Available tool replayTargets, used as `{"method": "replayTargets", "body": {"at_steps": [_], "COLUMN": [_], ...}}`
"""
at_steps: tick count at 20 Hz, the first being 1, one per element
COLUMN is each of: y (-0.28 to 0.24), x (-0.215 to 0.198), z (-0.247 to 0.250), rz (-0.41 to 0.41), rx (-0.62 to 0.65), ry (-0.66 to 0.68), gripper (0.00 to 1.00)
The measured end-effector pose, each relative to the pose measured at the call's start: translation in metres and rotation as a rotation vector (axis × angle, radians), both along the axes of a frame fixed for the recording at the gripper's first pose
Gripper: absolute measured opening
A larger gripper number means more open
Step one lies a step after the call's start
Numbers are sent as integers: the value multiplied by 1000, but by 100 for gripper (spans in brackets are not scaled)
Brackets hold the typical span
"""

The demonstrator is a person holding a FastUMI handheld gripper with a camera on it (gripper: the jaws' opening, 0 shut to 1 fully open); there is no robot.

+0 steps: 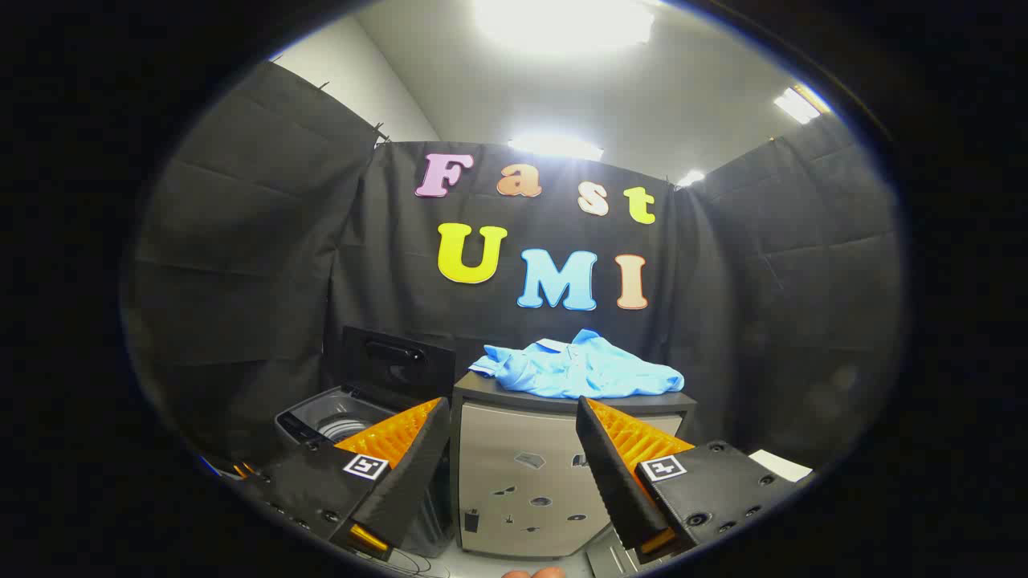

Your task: Put the clothes into the washing machine and then close the washing machine lid.

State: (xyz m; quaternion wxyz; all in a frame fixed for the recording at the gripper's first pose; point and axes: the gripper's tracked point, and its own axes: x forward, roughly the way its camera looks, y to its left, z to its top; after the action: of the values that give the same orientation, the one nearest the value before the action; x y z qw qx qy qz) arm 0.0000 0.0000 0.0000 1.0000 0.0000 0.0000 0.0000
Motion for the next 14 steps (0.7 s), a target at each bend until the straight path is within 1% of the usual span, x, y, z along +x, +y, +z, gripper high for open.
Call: {"method": "replayTargets", "body": {"at_steps": [5,14], "y": [0,2], "x": [4,14], "z": [4,3], "rz": [14,27], "rx": [-16,-7], "ry": [-12,-9], "gripper": [98,98]}}
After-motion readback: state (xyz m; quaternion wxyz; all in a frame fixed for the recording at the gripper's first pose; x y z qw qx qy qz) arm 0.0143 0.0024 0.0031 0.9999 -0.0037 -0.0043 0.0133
